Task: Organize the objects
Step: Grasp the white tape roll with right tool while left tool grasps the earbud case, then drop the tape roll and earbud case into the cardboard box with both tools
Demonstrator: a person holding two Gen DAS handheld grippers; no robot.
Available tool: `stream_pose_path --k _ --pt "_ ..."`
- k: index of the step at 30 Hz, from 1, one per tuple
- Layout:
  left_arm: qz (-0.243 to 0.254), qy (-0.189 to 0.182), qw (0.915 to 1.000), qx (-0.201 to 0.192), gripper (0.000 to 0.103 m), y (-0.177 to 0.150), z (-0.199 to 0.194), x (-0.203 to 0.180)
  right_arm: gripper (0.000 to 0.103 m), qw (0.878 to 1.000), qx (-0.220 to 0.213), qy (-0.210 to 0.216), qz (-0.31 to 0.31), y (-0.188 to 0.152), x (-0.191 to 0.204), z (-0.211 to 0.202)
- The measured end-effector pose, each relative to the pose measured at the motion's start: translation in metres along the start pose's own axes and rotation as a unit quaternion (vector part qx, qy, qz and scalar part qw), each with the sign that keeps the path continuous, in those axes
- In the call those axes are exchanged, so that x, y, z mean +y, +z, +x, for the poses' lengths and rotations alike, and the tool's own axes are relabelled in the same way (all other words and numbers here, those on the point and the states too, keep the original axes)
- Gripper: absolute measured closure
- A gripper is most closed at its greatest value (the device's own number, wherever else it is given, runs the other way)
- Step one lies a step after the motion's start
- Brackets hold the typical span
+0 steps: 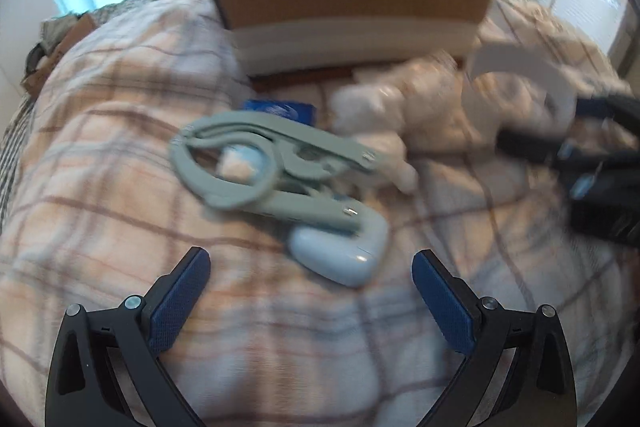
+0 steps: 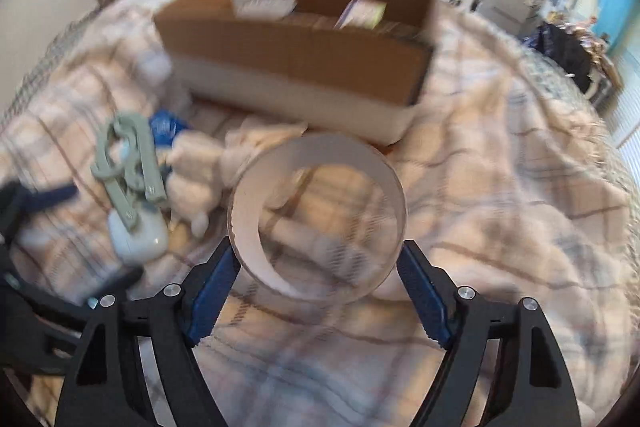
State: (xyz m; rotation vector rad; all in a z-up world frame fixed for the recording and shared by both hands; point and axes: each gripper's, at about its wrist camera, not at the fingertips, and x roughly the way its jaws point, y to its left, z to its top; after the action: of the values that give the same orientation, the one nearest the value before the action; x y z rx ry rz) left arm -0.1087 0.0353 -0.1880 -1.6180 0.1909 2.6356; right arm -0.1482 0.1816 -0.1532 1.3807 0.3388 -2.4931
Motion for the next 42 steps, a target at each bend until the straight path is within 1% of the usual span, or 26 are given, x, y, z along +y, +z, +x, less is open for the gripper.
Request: stream_pose_path --k 2,4,5,6,8,14,18,19,20,23,25,28,30,31,32,33,34,36,40,42 --pt "0.015 -0.001 0.9999 0.003 0.001 0.001 0.007 -0.009 0.024 1.000 -0.012 0.007 0.012 -0.001 -0.006 -0.009" --pt "0.012 -0.016 0.9998 0.006 0.010 0.005 0.014 -0.011 0.025 1.000 -0.012 0.015 0.017 -0.003 -0.008 -0.010" --pt "0.008 -0.033 0.9994 0.009 0.024 0.007 0.018 -0.011 0.025 1.000 -0.010 0.015 0.016 -0.003 -0.008 -0.009" --pt "0.006 -0.044 0.9990 0.011 0.036 0.009 0.020 -0.011 0.025 1.000 -0.009 0.014 0.013 -0.003 -0.007 -0.008" --pt "0.001 -0.051 0.9986 0.013 0.046 0.008 0.022 -0.009 0.025 1.000 -0.012 0.013 0.010 -0.003 -0.002 -0.009" --pt "-0.001 -0.063 0.9980 0.003 0.046 0.001 0.006 -0.010 0.026 0.999 -0.026 0.016 0.015 0.000 -0.003 -0.012" --pt "-0.023 -0.072 0.9969 -0.021 0.046 0.001 -0.010 0.001 0.026 0.998 -0.050 0.016 0.021 -0.002 -0.004 -0.030" --pt "-0.029 -0.074 0.9965 -0.028 0.046 0.000 -0.014 0.002 0.046 0.998 -0.057 0.016 0.022 -0.002 -0.004 -0.035" --pt "-0.034 -0.074 0.9961 -0.034 0.046 -0.001 -0.019 0.004 0.075 0.997 -0.066 0.016 0.021 -0.003 -0.003 -0.043" --pt "-0.036 -0.071 0.9955 -0.052 0.046 0.002 -0.032 0.001 0.076 0.997 -0.078 0.004 0.022 -0.004 -0.002 -0.056" --pt "-0.038 -0.074 0.9946 -0.062 0.046 0.003 -0.040 0.001 0.076 0.997 -0.072 0.009 0.024 -0.005 -0.001 -0.059" --pt "-0.043 -0.073 0.9935 -0.075 0.046 0.007 -0.048 0.010 0.076 0.998 -0.063 0.010 0.029 -0.008 -0.003 -0.057" --pt "-0.050 -0.073 0.9925 -0.084 0.046 0.007 -0.053 0.012 0.073 0.998 -0.061 0.006 0.027 -0.007 -0.002 -0.056" --pt "-0.056 -0.074 0.9917 -0.089 0.046 0.010 -0.056 0.017 0.061 0.998 -0.058 0.000 0.024 -0.004 -0.001 -0.055" --pt "-0.060 -0.073 0.9911 -0.093 0.046 0.009 -0.058 0.019 0.037 0.998 -0.057 -0.005 0.022 -0.003 0.000 -0.053" --pt "-0.063 -0.071 0.9905 -0.099 0.046 0.012 -0.061 0.024 0.028 0.998 -0.055 -0.008 0.020 -0.001 0.001 -0.050" --pt "-0.064 -0.069 0.9902 -0.102 0.046 0.012 -0.063 0.027 0.021 0.998 -0.053 -0.010 0.017 0.001 0.001 -0.048" --pt "-0.066 -0.062 0.9897 -0.111 0.046 0.022 -0.063 0.035 0.021 0.999 -0.037 -0.013 0.005 0.009 0.002 -0.035" --pt "-0.073 -0.052 0.9885 -0.121 0.046 0.040 -0.057 0.047 0.020 0.999 0.004 -0.036 -0.012 0.023 0.000 -0.001" --pt "-0.074 -0.048 0.9885 -0.122 0.046 0.052 -0.048 0.053 0.020 0.999 0.028 -0.036 -0.017 0.029 -0.002 0.016"
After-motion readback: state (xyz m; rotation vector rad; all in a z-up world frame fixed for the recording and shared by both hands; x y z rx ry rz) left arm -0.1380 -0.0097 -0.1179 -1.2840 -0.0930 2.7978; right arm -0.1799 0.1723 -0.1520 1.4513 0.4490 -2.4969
